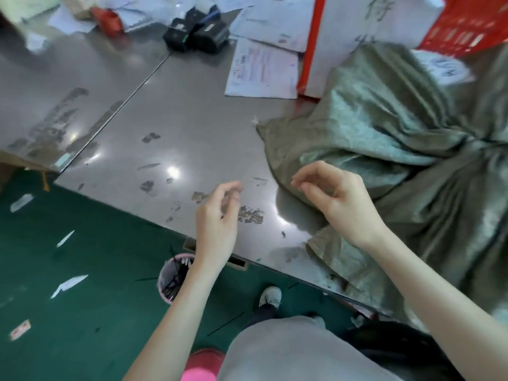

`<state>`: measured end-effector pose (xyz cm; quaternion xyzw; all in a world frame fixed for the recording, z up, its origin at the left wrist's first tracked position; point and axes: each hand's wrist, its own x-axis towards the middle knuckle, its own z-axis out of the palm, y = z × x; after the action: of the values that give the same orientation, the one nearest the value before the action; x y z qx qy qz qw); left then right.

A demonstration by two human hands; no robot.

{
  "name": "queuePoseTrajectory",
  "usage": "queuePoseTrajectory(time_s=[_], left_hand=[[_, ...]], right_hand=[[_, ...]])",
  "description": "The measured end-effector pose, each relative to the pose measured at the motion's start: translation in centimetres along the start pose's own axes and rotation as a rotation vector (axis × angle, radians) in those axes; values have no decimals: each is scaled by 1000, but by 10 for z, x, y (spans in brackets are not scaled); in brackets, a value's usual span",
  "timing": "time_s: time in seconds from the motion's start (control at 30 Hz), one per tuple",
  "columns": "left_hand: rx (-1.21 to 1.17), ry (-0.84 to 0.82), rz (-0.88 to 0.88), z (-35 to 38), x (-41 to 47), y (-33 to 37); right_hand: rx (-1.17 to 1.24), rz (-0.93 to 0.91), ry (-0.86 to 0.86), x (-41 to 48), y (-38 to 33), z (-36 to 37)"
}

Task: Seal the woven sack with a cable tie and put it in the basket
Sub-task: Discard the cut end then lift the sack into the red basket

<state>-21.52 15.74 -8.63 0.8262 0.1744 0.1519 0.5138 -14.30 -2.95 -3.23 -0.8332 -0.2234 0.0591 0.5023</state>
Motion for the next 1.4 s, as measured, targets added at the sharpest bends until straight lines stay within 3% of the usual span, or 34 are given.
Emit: queuePoseTrajectory(time_s=[0.37, 0.6, 0.73, 0.8, 0.93, 1.03, 1.23, 1.4], left_hand=[[-151, -210, 265, 90, 19, 83], [-72, -161, 545, 131, 22, 98], [41, -90, 607, 143, 32, 100], [105, -46, 577, 146, 40, 96], [184, -46, 352, 151, 54, 83], [170, -59, 216, 156, 60, 75], [142, -37, 194, 161, 62, 66], [36, -53, -75, 152, 61, 70]], right_hand=[[19, -34, 484, -45, 7, -99], [-76, 38, 801, -80, 32, -140], [-72, 146, 918, -90, 49, -162], [-87, 235, 913, -93, 63, -173], [-4, 388, 892, -96, 90, -190], [29, 438, 869, -94, 107, -200], [194, 492, 763, -79, 132, -210], [272, 521, 715, -77, 139, -214]])
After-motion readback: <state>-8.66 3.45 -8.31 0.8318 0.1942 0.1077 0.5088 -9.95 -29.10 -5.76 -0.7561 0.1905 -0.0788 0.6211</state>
